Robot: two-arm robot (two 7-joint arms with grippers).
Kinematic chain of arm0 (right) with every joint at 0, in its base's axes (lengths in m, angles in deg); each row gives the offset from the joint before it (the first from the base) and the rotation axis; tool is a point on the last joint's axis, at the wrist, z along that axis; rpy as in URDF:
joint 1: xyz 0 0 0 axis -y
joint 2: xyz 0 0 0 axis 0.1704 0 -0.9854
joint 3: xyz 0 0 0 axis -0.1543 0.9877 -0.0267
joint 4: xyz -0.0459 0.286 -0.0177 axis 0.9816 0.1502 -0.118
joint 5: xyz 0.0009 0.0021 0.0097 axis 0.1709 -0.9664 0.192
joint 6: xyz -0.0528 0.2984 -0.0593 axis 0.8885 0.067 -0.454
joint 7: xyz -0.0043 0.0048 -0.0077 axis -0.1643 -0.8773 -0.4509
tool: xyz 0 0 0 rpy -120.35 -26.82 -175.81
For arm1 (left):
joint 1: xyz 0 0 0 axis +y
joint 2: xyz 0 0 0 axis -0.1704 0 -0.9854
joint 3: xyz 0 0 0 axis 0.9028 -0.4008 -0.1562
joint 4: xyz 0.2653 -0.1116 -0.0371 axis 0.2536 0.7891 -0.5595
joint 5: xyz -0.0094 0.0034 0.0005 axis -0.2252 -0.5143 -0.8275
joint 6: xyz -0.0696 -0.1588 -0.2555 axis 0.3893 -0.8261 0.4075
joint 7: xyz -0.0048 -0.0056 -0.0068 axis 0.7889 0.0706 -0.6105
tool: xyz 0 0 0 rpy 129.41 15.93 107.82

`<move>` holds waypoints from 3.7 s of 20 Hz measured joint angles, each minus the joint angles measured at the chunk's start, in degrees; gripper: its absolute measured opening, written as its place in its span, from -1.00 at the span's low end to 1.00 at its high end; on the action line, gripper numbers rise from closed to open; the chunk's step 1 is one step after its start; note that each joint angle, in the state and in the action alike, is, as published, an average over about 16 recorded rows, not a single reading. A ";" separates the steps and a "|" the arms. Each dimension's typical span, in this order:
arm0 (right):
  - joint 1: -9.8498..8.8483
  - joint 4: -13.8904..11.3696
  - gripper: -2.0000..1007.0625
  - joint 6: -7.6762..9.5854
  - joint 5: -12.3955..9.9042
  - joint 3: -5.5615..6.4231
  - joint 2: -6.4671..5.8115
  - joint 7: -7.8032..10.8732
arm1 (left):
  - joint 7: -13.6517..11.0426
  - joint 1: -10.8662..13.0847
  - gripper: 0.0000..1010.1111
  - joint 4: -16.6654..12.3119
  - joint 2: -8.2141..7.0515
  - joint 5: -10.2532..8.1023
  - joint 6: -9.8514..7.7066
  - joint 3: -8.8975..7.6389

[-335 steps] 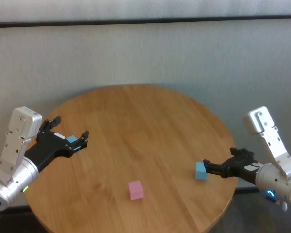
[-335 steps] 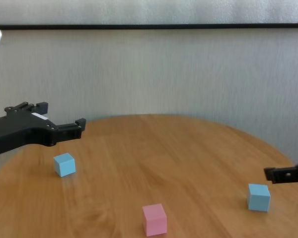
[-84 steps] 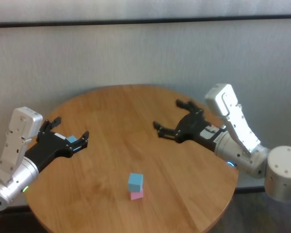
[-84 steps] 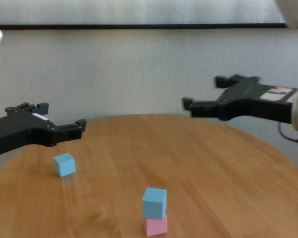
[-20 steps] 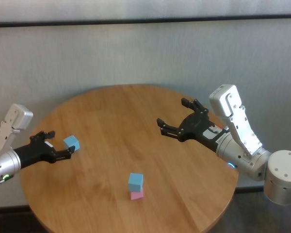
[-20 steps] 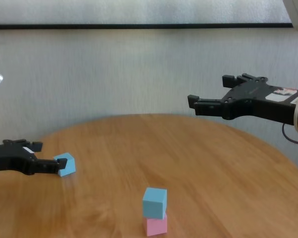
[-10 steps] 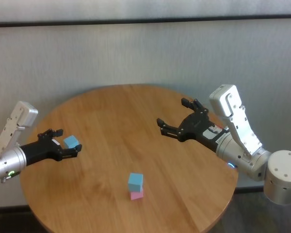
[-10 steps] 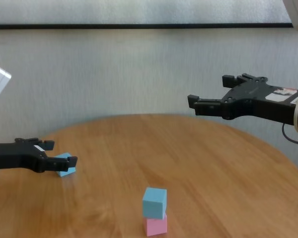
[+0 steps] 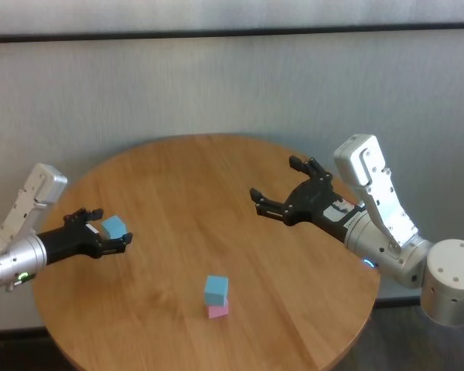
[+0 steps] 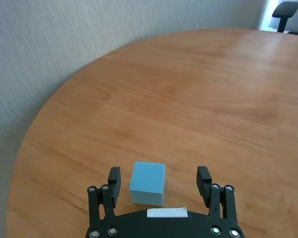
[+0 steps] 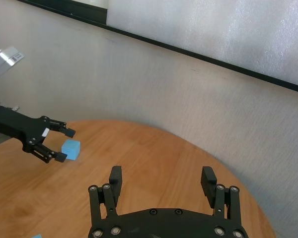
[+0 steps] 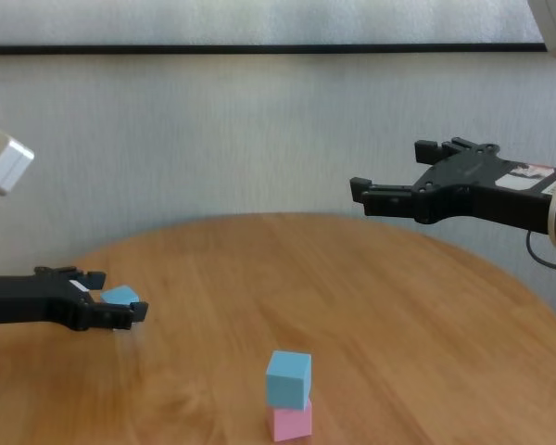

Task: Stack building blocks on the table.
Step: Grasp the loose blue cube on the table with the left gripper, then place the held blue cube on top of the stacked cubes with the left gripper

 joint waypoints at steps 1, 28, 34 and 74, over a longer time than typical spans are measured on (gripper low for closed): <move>0.00 0.00 0.99 0.00 0.00 0.00 0.00 0.00 | -0.05 -0.46 0.98 0.96 0.26 0.23 0.37 0.02; 0.00 0.00 0.99 0.00 0.00 0.00 0.00 0.00 | 0.06 -5.93 0.98 12.33 2.99 3.06 3.65 -0.99; 0.00 0.00 0.99 0.00 0.00 0.00 0.00 0.00 | 0.14 -5.74 0.95 11.98 2.90 2.99 3.55 -0.96; 0.00 0.00 0.99 0.00 0.00 0.00 0.00 0.00 | 0.04 6.50 -0.19 -13.50 -2.93 -0.66 -4.10 -3.41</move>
